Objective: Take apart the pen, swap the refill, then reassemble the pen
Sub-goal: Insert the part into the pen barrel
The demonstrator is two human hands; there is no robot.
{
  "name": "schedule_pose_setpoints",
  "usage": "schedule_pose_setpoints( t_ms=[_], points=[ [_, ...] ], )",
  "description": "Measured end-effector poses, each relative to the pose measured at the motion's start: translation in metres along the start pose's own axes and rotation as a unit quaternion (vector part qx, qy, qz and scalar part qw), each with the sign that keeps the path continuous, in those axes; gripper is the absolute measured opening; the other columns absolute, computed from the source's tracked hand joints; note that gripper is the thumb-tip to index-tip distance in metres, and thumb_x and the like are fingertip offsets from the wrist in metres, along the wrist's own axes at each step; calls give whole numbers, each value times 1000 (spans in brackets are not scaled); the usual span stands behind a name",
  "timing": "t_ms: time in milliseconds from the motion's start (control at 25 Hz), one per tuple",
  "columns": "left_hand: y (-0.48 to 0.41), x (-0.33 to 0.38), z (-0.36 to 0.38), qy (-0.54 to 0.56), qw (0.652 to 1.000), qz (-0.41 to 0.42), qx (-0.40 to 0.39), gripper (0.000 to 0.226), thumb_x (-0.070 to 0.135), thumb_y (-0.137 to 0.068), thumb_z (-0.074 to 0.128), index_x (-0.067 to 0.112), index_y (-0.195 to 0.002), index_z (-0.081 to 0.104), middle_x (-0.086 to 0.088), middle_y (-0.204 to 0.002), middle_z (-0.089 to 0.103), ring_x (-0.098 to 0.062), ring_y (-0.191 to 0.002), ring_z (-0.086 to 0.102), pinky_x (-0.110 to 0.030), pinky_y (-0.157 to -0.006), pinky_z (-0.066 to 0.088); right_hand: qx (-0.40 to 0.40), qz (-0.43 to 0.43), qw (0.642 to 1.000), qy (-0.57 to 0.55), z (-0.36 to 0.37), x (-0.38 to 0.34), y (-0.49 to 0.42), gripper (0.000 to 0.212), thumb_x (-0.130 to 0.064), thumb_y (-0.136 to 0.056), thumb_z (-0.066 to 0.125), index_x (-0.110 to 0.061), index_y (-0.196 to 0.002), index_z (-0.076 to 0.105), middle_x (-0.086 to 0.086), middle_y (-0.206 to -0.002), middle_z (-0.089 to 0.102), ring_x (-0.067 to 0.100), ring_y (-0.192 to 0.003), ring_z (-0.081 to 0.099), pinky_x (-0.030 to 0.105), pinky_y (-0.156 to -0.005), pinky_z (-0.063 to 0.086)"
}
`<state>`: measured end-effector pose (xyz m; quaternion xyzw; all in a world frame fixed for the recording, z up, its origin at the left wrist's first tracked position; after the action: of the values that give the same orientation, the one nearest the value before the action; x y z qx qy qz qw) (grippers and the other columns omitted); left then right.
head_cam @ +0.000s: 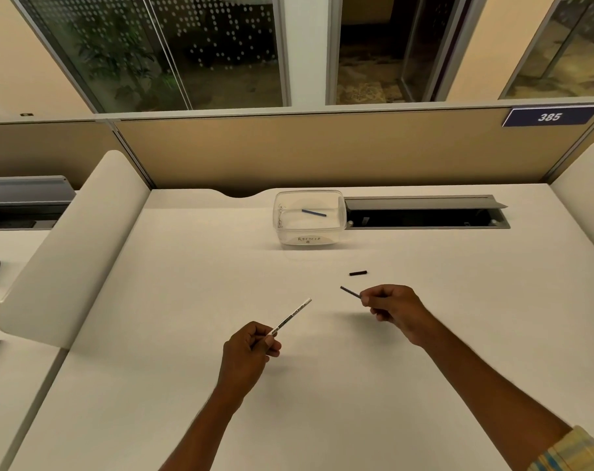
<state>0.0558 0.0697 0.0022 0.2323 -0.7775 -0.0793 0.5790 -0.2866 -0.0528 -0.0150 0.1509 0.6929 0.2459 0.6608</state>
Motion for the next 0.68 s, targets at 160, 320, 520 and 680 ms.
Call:
schedule_pose_setpoints(
  t_ms=[160,320,520,680],
  points=[
    [-2,3,3,2,1000,5,-4,20,5,-99,65,21,-91,73,-3,-83,84,-20,-76,81,-37,-73,60,-39,-33,999,15,20,-11,9,14,-10,-83,88,-9,-97,85,5,-87,78,15,-72,65,27,-65,55],
    [-1,6,4,-1,1000,11,-8,20,5,-99,63,21,-92,73,-2,-83,85,-19,-77,82,-37,-74,60,-67,-61,996,23,35,-26,15,15,-13,-83,88,-9,-98,85,4,-85,78,12,-71,65,26,-65,54],
    [1,7,4,7,1000,13,-7,19,5,-99,64,20,-91,72,-3,-84,85,-21,-78,82,-37,-74,60,-78,-79,993,38,44,-35,20,14,-15,-84,88,-12,-97,85,2,-82,78,10,-68,65,23,-62,55],
    [4,10,4,12,1000,15,-6,20,4,-99,63,19,-91,72,-3,-84,84,-21,-78,81,-37,-74,60,-90,-81,991,48,51,-35,23,14,-16,-84,88,-13,-97,86,2,-81,77,8,-69,65,22,-63,54]
  ],
)
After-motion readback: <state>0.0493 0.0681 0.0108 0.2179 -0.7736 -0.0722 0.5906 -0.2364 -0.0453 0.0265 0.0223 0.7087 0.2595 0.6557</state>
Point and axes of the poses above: each hand's wrist, its own y-axis away from the middle knuckle, its own z-axis out of the palm, x = y × z, the point moved 8 cm from there along -y, towards the middle knuckle
